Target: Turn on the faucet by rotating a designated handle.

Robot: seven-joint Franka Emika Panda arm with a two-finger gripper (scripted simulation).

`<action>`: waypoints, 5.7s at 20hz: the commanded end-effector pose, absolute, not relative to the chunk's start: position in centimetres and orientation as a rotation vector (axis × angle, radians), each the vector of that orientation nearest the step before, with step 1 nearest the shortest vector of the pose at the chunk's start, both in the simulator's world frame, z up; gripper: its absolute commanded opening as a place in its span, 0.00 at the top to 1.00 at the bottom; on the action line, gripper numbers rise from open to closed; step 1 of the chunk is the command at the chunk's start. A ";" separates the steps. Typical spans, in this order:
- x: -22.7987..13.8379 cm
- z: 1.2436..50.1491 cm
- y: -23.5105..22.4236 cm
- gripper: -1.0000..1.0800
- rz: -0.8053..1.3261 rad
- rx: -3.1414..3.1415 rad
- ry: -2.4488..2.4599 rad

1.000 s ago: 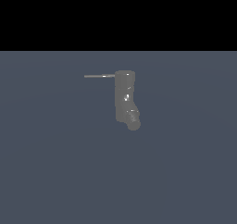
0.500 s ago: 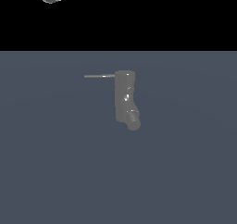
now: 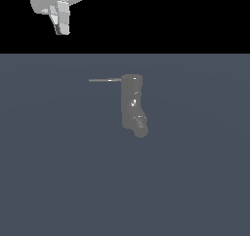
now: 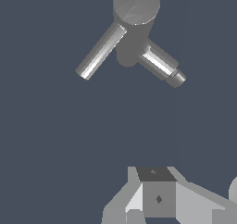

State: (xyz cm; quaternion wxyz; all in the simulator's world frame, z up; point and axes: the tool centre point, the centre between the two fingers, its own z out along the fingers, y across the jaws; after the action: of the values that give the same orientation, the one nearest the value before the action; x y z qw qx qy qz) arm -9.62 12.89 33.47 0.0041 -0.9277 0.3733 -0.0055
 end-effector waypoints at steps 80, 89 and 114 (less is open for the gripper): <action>-0.6 20.1 9.3 1.00 0.000 -2.363 2.071; -1.9 20.1 7.9 1.00 -0.002 -2.357 2.073; -7.7 20.1 0.8 1.00 0.000 -2.362 2.071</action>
State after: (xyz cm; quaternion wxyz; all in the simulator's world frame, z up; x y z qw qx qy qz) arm -7.24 1.74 20.11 0.0015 -0.7550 0.6557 -0.0006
